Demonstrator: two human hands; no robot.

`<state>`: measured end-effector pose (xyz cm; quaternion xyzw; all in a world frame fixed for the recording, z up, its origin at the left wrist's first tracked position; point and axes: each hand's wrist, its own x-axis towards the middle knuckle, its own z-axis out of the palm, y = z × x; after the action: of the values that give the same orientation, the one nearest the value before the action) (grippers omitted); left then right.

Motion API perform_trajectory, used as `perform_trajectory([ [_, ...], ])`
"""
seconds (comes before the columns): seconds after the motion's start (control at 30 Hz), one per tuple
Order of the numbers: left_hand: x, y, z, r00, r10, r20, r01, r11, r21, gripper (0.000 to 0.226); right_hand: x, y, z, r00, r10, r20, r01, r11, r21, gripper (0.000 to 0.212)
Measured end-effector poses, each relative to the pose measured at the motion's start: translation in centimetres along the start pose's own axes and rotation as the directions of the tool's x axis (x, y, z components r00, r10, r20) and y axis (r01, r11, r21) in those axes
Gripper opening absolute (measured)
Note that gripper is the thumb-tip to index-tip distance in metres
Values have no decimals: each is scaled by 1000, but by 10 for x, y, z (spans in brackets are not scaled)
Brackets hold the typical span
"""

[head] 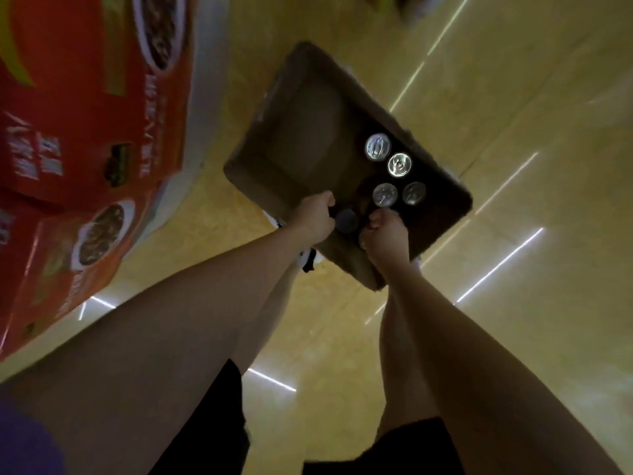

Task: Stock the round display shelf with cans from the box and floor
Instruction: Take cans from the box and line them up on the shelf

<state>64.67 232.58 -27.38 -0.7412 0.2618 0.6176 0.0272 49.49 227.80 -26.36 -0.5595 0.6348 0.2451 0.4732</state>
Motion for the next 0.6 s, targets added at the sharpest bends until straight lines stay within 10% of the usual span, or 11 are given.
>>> perform_trajectory([
  [0.6,118,-47,38,991,-130,16,128,990,52,31,123,19,102,952,284,114,-255,941,-222,81],
])
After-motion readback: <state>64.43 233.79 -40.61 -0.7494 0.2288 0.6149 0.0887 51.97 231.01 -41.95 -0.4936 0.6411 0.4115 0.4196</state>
